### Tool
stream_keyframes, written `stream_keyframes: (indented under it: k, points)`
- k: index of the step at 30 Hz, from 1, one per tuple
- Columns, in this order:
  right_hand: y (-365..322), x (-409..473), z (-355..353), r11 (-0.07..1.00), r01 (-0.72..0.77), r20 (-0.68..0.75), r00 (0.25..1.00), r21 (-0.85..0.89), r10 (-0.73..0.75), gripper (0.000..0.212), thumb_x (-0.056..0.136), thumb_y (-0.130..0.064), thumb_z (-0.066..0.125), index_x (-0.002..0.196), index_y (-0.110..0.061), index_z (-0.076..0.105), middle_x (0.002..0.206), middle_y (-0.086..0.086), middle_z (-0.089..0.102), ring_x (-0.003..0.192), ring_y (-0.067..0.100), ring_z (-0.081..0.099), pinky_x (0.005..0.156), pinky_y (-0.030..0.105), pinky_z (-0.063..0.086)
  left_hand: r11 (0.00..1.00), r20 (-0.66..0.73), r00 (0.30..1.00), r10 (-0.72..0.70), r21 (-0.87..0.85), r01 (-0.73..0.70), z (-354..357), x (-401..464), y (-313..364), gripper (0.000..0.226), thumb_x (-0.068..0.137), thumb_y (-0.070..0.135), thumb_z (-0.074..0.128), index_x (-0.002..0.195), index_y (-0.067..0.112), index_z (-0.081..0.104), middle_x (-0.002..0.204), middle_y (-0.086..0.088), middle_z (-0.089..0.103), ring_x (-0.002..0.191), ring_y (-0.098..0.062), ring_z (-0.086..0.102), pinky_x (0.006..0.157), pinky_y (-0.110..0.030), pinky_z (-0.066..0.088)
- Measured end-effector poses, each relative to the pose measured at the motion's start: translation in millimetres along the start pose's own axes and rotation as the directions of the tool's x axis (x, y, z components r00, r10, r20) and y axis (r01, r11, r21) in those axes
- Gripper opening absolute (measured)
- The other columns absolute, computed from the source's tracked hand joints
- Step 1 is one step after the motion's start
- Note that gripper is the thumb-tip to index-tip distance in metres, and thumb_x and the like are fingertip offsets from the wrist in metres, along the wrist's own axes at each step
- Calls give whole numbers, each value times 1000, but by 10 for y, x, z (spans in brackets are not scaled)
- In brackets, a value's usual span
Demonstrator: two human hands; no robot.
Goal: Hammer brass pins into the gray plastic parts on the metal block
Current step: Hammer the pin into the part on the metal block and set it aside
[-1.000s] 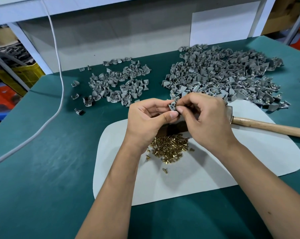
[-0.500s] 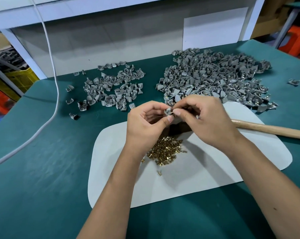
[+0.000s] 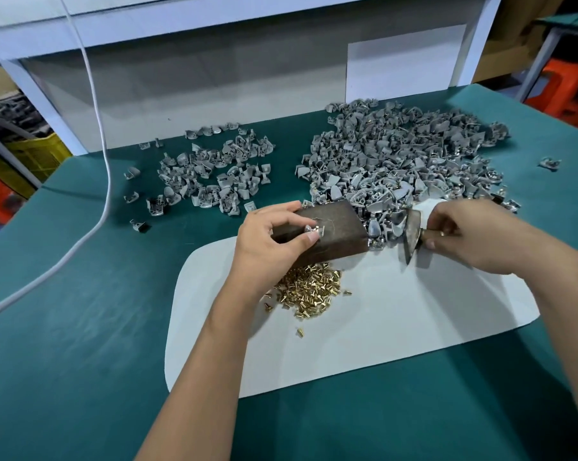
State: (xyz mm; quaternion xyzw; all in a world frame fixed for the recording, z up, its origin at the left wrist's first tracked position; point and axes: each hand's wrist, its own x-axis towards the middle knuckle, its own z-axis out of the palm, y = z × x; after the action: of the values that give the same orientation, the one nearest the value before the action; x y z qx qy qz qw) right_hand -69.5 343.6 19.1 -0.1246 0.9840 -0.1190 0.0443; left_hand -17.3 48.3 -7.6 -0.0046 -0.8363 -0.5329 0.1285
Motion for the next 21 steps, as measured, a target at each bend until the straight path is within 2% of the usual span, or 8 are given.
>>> stream_keyframes:
  k: [5, 7, 9, 11, 12, 15, 17, 21]
  points:
    - [2, 7, -153, 986, 54, -93, 995, 158, -39, 17, 100, -21, 61, 84, -22, 58, 79, -1, 66, 74, 21, 60, 67, 39, 46, 997, -3, 1000, -17, -71, 16, -73, -5, -6, 16, 80, 9, 85, 91, 20, 81, 123, 7, 72, 112, 8, 61, 86, 1, 39]
    - [-123, 8, -221, 955, 145, -204, 975, 257, -93, 17, 102, -23, 57, 85, -22, 61, 76, -1, 67, 72, 23, 61, 65, 40, 47, 996, 0, 1000, -28, -83, 28, -71, -4, -4, 15, 80, 7, 85, 89, 18, 81, 122, 5, 72, 111, 6, 63, 90, -5, 42]
    - [-323, -13, -243, 901, 246, -281, 948, 358, -148, 12, 101, -24, 57, 95, -20, 66, 81, -2, 70, 75, 19, 64, 72, 38, 52, 995, 12, 999, -39, -93, 40, -63, -6, 3, 13, 80, 5, 84, 88, 14, 81, 123, 4, 71, 111, 1, 65, 101, -24, 49]
    - [-536, -54, -205, 866, 327, -321, 924, 378, -209, 11, 101, -25, 58, 98, -22, 68, 78, -8, 68, 68, 5, 61, 64, 19, 47, 995, 23, 999, -48, -90, 50, -56, -8, 11, 10, 81, 5, 83, 86, 12, 80, 124, 4, 71, 112, -1, 65, 106, -35, 49]
    - [-629, -65, -171, 867, 347, -318, 918, 359, -236, 13, 102, -27, 57, 94, -23, 66, 73, -9, 65, 64, 5, 58, 57, 17, 43, 995, 26, 998, -52, -85, 54, -55, -9, 13, 9, 81, 5, 83, 86, 12, 80, 124, 4, 71, 113, -2, 65, 107, -37, 49]
    - [-824, -50, -75, 913, 328, -218, 935, 243, -279, 21, 105, -32, 50, 89, -22, 58, 71, -6, 59, 63, 12, 55, 58, 35, 41, 996, 31, 998, -60, -68, 62, -54, -6, 24, 8, 81, 6, 83, 84, 12, 80, 126, 3, 70, 117, -3, 63, 109, -39, 47]
    - [-887, -29, -90, 925, 328, -202, 936, 192, -290, 23, 106, -34, 47, 88, -22, 55, 69, -7, 55, 62, 14, 51, 56, 35, 33, 996, 33, 998, -59, -64, 61, -56, -6, 36, 10, 81, 6, 83, 83, 16, 80, 127, 1, 69, 120, -5, 62, 110, -39, 46]
    - [-955, -31, -176, 887, 424, -414, 851, 180, -323, 25, 106, -38, 42, 101, -21, 58, 67, -9, 54, 55, 12, 47, 52, 33, 30, 996, 27, 998, -61, -58, 62, -55, 2, 40, 17, 81, 7, 84, 78, 23, 79, 128, 1, 68, 124, -7, 60, 109, -38, 46]
